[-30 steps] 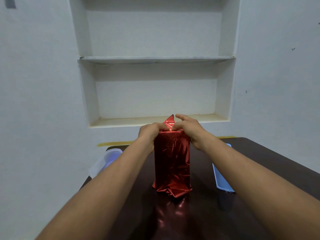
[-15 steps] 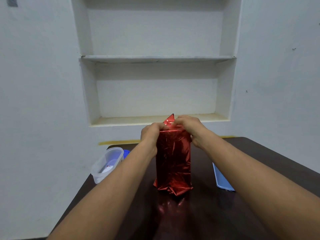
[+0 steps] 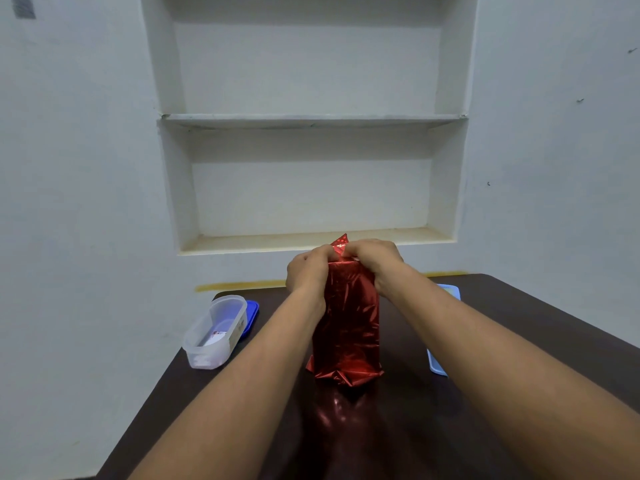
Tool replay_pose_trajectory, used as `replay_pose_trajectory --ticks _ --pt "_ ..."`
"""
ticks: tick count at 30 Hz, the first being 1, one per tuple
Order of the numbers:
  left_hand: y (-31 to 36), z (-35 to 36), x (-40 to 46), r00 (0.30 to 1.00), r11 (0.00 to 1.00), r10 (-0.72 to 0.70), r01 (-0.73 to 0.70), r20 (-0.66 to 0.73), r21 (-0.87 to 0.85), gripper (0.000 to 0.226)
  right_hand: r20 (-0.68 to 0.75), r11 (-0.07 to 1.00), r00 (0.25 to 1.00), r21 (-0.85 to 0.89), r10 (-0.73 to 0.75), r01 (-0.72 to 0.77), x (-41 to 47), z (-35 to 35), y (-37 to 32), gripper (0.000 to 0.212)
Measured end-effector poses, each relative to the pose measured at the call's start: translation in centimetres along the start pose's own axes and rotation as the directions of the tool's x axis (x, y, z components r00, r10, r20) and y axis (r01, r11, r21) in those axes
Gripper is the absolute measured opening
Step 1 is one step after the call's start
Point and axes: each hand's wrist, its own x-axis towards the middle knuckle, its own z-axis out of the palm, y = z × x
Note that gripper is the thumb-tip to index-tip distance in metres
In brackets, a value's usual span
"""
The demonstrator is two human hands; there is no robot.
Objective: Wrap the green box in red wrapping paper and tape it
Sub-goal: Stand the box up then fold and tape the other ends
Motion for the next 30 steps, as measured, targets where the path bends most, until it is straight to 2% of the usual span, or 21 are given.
replay_pose_trajectory --ticks 3,5,6,9,11,13,16,18,20,22,27,30 --pt "-0.1 0.0 0.1 1.000 1.000 0.001 -0.001 -0.004 -0.017 0.035 0.032 1.000 0.999 0.011 -0.019 0.018 0.2 -0.2 0.3 0.042" --pt "-0.2 0.0 0.4 1.000 1.000 0.003 -0.003 0.000 -0.022 0.039 0.030 0.999 0.999 0.029 -0.027 0.026 -1.9 -0.9 -0.4 0.058" --pt "-0.2 0.0 0.6 1.000 1.000 0.000 0.000 0.007 -0.024 0.040 0.016 0.999 0.999 0.021 -0.049 0.049 -2.7 -1.6 -0.6 0.059" --pt "-0.5 0.0 1.3 1.000 1.000 0.007 -0.007 0.011 -0.028 0.043 -0.115 0.986 0.982 -0.085 -0.150 0.141 -4.7 -4.9 0.5 0.023" --pt "-0.8 0.2 1.7 1.000 0.999 0.008 -0.007 0.014 -0.040 0.047 -0.252 0.966 0.945 -0.208 -0.206 0.155 -5.9 -7.7 2.7 0.018" --pt "-0.9 0.2 1.7 1.000 0.999 0.004 -0.004 0.018 -0.042 0.051 -0.383 0.926 0.894 -0.367 -0.231 0.082 -6.3 -10.3 5.1 0.023" --pt "-0.6 0.1 1.6 1.000 0.999 0.010 -0.010 0.004 -0.042 0.036 -0.440 0.848 0.887 -0.516 -0.138 -0.123 -6.1 -13.0 6.7 0.013" --pt "-0.6 0.0 1.5 1.000 0.999 0.012 -0.012 0.004 -0.031 0.035 -0.426 0.856 0.904 -0.458 0.023 -0.238 -5.4 -13.8 6.7 0.023" --pt "-0.7 0.0 1.6 1.000 1.000 0.012 -0.012 0.005 -0.026 0.039 -0.349 0.895 0.905 -0.278 0.244 -0.348 -5.2 -13.7 6.4 0.030" --pt "-0.8 0.0 1.7 1.000 1.000 0.009 -0.009 0.007 -0.022 0.044 -0.283 0.890 0.883 -0.154 0.375 -0.428 -4.9 -13.7 6.3 0.034" --pt "-1.0 -0.1 1.8 1.000 1.000 0.020 -0.020 0.006 -0.013 0.047 -0.202 0.849 0.839 -0.058 0.506 -0.526 -3.5 -14.0 6.2 0.041" --pt "-1.0 0.0 1.7 1.000 1.000 0.025 -0.025 0.018 -0.013 0.047 -0.222 0.883 0.856 0.072 0.468 -0.464 -3.0 -13.6 6.1 0.043"
